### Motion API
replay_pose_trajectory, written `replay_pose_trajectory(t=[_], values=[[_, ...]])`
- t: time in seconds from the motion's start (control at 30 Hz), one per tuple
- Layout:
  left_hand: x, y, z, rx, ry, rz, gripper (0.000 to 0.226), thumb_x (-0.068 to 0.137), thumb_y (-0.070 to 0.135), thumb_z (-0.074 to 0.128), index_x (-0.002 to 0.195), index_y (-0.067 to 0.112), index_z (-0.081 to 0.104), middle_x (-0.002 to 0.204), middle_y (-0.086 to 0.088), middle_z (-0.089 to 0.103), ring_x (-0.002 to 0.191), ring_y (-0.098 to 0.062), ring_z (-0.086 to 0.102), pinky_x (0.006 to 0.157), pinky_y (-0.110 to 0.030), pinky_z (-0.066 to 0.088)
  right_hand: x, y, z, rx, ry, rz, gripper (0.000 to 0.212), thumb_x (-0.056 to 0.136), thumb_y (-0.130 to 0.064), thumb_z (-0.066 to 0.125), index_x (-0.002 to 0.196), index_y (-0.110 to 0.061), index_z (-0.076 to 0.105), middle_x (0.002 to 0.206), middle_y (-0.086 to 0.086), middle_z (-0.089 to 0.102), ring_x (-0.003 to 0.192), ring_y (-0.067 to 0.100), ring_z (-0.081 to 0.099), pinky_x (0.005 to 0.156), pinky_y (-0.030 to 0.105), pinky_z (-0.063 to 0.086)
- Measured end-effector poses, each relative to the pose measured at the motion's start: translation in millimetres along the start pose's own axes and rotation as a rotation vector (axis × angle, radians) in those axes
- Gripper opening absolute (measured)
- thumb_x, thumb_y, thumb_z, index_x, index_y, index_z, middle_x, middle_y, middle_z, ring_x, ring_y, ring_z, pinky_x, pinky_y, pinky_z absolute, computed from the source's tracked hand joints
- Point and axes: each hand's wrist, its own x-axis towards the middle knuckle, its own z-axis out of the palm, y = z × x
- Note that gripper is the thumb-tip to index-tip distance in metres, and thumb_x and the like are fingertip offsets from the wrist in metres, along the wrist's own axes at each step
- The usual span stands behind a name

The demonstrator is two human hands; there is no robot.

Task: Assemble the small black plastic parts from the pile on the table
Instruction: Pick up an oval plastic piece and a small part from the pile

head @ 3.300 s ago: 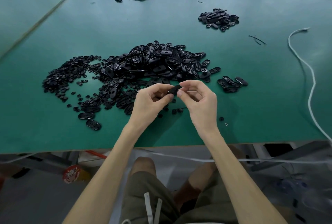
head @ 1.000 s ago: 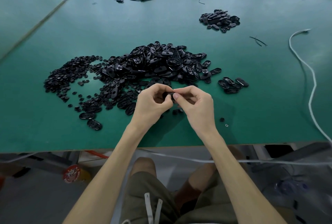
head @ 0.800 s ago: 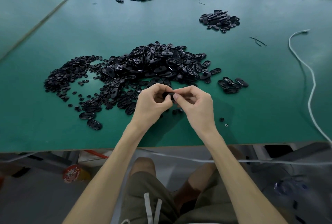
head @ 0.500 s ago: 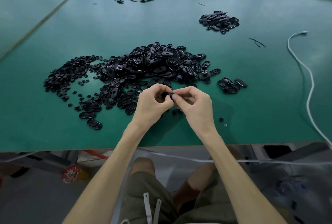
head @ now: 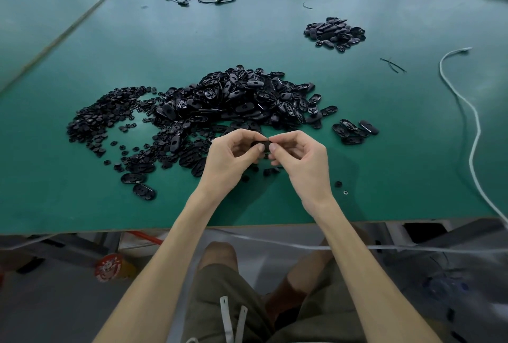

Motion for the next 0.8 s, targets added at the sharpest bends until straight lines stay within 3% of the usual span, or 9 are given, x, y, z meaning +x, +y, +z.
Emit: replay_pose_trajectory(t=[0.17, 0.3, 0.4, 0.5, 0.63, 0.73, 0.8], values=[[0, -1, -1, -0.025, -0.019, 0.005, 0.013, 0.093, 0.002, 0.075, 0.102, 0.011, 0.076, 0.085, 0.000, 0.077, 0.079, -0.015, 0.073, 0.077, -0.027, 0.059, 0, 0, 0, 0.007, -0.015, -0.025, 0.018, 0.093, 0.000, 0.071, 0.099, -0.016, 0.075, 0.081, -0.001, 0.074, 0.078, 0.015, 0.074, 0.070, 0.026, 0.059], [1, -2, 0, -0.036, -0.006, 0.020, 0.015, 0.094, 0.008, 0.075, 0.109, 0.011, 0.076, 0.096, -0.003, 0.079, 0.089, -0.019, 0.076, 0.085, -0.030, 0.060, -1, -1, 1, 0.008, 0.020, -0.061, 0.020, 0.095, -0.002, 0.070, 0.101, -0.021, 0.074, 0.084, -0.001, 0.072, 0.082, 0.021, 0.073, 0.068, 0.029, 0.058], [0, 0, 1, 0.041, 0.045, 0.057, 0.021, 0.098, 0.012, 0.072, 0.119, 0.014, 0.074, 0.109, 0.005, 0.078, 0.102, -0.014, 0.073, 0.094, -0.030, 0.057, 1, 0, -3, 0.065, 0.265, -0.077, 0.016, 0.098, -0.002, 0.064, 0.102, -0.015, 0.071, 0.090, -0.001, 0.073, 0.081, 0.019, 0.074, 0.065, 0.027, 0.055], [-1, 1, 0, 0.205, 0.095, 0.107, 0.031, 0.099, 0.005, 0.067, 0.125, 0.020, 0.073, 0.121, 0.011, 0.072, 0.110, -0.012, 0.065, 0.100, -0.028, 0.052, 6, 3, -8, 0.189, 0.559, -0.024, 0.018, 0.101, 0.001, 0.058, 0.110, -0.010, 0.069, 0.101, -0.001, 0.072, 0.091, 0.017, 0.075, 0.075, 0.026, 0.057], [1, 2, -1, 0.448, 0.123, 0.086, 0.037, 0.100, 0.007, 0.066, 0.136, 0.017, 0.067, 0.146, 0.007, 0.058, 0.141, -0.012, 0.044, 0.122, -0.034, 0.032, 8, 2, -8, 0.258, 0.657, 0.016, 0.034, 0.100, 0.000, 0.057, 0.132, -0.010, 0.055, 0.125, 0.001, 0.066, 0.116, 0.007, 0.067, 0.091, 0.024, 0.057], [3, 1, 2, 0.647, 0.089, -0.024, 0.047, 0.104, 0.014, 0.060, 0.150, 0.011, 0.053, 0.163, 0.000, 0.041, 0.154, -0.017, 0.027, 0.127, -0.035, 0.009, 9, 5, -9, 0.229, 0.630, 0.056, 0.053, 0.099, -0.001, 0.057, 0.149, -0.011, 0.044, 0.139, -0.007, 0.057, 0.124, -0.010, 0.057, 0.081, 0.007, 0.050], [4, -1, 3, 0.717, 0.072, -0.060, 0.048, 0.107, 0.019, 0.055, 0.153, 0.010, 0.048, 0.166, -0.002, 0.036, 0.156, -0.017, 0.024, 0.126, -0.034, 0.003, 8, 6, -9, 0.182, 0.593, 0.069, 0.060, 0.100, -0.001, 0.056, 0.156, -0.012, 0.038, 0.148, -0.005, 0.053, 0.126, -0.014, 0.053, 0.076, 0.002, 0.046]])
